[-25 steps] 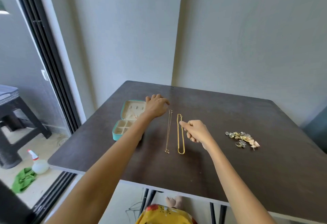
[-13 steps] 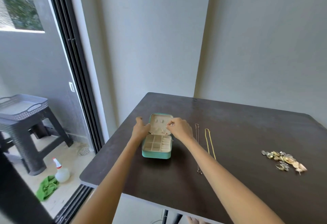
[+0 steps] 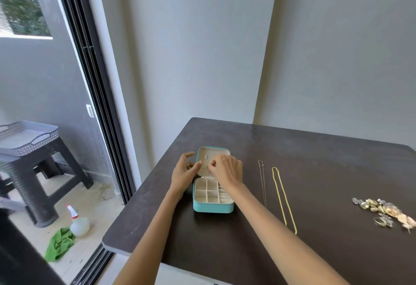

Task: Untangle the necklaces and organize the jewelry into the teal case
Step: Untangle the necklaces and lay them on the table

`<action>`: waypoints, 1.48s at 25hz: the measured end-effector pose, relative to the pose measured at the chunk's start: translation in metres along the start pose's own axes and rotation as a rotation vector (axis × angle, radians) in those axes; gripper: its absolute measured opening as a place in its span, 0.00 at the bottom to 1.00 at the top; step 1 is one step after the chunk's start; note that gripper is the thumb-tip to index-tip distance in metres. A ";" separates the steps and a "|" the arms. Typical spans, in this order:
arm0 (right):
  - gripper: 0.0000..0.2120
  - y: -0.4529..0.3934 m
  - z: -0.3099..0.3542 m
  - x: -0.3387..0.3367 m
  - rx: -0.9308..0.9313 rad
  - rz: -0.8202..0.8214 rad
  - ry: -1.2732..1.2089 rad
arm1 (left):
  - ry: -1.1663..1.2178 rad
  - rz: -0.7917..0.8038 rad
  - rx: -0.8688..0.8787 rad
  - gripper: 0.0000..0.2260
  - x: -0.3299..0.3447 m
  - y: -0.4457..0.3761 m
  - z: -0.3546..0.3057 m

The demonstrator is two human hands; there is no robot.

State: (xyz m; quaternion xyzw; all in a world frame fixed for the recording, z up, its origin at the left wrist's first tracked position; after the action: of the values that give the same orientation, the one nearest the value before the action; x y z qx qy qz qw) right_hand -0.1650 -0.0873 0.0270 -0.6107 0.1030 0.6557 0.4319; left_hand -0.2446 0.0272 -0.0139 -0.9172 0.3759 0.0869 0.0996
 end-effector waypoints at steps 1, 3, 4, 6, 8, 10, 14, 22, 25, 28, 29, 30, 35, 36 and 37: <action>0.12 -0.003 0.001 -0.001 0.000 0.006 0.001 | 0.011 0.010 0.007 0.15 0.000 0.001 0.000; 0.12 -0.006 0.000 -0.002 0.014 0.022 -0.009 | 0.004 0.019 0.022 0.16 0.001 0.004 -0.001; 0.11 -0.007 -0.001 -0.003 0.032 0.021 -0.032 | -0.008 0.022 0.028 0.16 0.001 0.004 -0.002; 0.10 -0.012 -0.002 -0.004 0.099 -0.015 -0.118 | -0.019 0.030 0.036 0.17 0.002 0.004 -0.002; 0.10 -0.020 -0.003 -0.007 0.154 -0.044 -0.210 | -0.021 0.046 0.055 0.16 0.002 0.004 0.000; 0.11 -0.028 0.000 -0.008 0.174 -0.030 -0.285 | -0.020 0.066 0.082 0.14 0.002 0.002 0.001; 0.11 -0.036 0.007 -0.007 0.218 0.031 -0.578 | -0.035 0.072 0.107 0.12 0.003 0.001 0.000; 0.08 -0.022 -0.012 -0.045 0.327 0.096 -1.403 | -0.098 0.071 0.068 0.16 0.003 -0.001 -0.002; 0.09 -0.014 -0.025 -0.065 0.337 0.139 -1.450 | -0.157 0.046 0.073 0.19 0.005 0.000 -0.007; 0.10 -0.005 -0.040 -0.083 0.334 0.146 -1.475 | -0.371 -0.041 0.117 0.22 0.013 0.002 -0.024; 0.10 -0.002 -0.046 -0.087 0.334 0.138 -1.485 | -0.435 -0.063 0.148 0.21 0.018 0.004 -0.035; 0.10 0.001 -0.051 -0.092 0.336 0.128 -1.490 | -0.460 -0.070 0.199 0.19 0.023 0.007 -0.049; 0.09 0.016 -0.074 -0.113 0.331 0.096 -1.473 | -0.252 0.171 0.410 0.09 0.053 0.025 -0.117; 0.09 0.020 -0.079 -0.119 0.326 0.095 -1.460 | -0.201 0.271 0.399 0.11 0.059 0.030 -0.127; 0.09 0.023 -0.083 -0.125 0.326 0.091 -1.444 | -0.162 0.369 0.381 0.13 0.065 0.035 -0.135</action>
State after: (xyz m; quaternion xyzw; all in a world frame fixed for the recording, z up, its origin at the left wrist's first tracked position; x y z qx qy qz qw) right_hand -0.1368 -0.2113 0.1094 0.0491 -0.0853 0.8878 0.4496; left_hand -0.2126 -0.0747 0.0969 -0.7880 0.5371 0.1044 0.2822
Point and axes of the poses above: each hand's wrist, its own y-axis away from the middle knuckle, its own x-axis out of the palm, z = x × y, the point moved 1 cm from there along -y, towards the middle knuckle, and after that the axes turned 1 degree about z, right-handed, at the moved point
